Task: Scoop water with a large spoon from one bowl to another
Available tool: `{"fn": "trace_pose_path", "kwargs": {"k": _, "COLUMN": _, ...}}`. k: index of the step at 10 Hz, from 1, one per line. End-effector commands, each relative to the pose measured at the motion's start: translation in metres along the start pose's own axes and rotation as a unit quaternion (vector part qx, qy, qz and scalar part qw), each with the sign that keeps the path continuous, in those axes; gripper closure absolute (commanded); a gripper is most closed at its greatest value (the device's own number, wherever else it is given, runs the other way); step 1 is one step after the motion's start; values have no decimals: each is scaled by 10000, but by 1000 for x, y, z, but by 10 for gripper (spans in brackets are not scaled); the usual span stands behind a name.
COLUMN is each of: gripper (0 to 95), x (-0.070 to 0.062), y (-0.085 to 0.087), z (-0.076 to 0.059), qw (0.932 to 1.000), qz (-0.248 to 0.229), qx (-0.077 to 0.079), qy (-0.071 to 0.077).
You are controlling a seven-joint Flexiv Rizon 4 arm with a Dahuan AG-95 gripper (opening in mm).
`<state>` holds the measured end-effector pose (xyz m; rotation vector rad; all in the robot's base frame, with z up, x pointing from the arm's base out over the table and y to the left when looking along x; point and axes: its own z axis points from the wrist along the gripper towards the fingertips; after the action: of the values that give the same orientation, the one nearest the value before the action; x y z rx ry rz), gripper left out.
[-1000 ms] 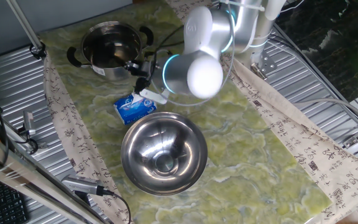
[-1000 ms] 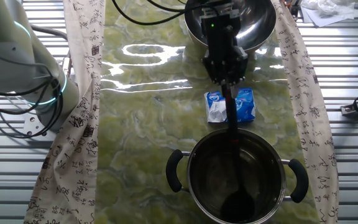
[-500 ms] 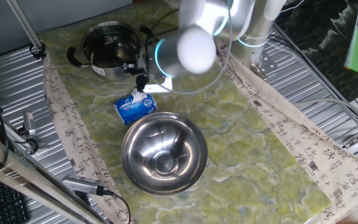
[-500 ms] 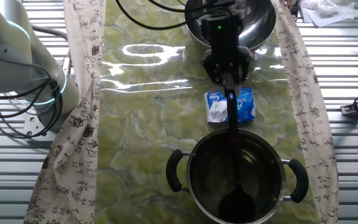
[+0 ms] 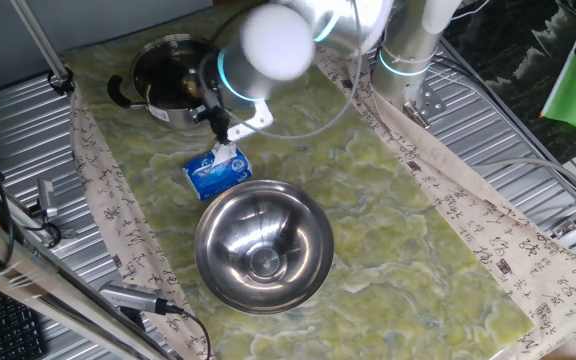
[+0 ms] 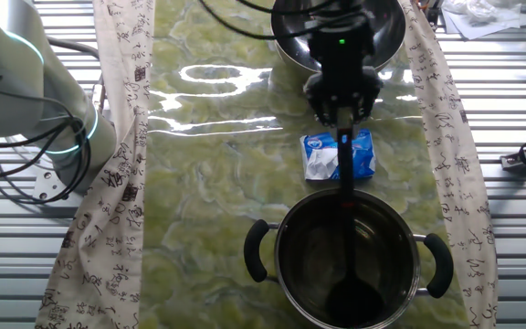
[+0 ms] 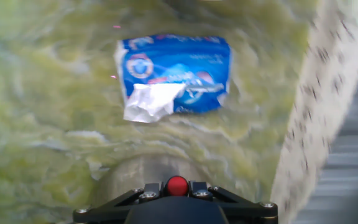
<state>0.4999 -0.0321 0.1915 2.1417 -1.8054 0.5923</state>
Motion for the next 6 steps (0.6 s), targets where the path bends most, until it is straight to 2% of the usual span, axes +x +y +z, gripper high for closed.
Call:
{"fn": "trace_pose_path", "kwargs": {"k": 1, "gripper": 950, "x": 0, "y": -9, "z": -5, "qw": 9870, "qz": -1427, "qx": -220, "qy": -706}}
{"fn": "trace_pose_path", "kwargs": {"k": 5, "gripper": 950, "x": 1, "y": -10, "z": -6, "qw": 9762, "qz": -1941, "qx": -320, "qy": -912}}
{"fn": "trace_pose_path", "kwargs": {"k": 6, "gripper": 950, "x": 1, "y": -10, "z": -7, "qw": 9754, "qz": -1973, "qx": -338, "qy": -924}}
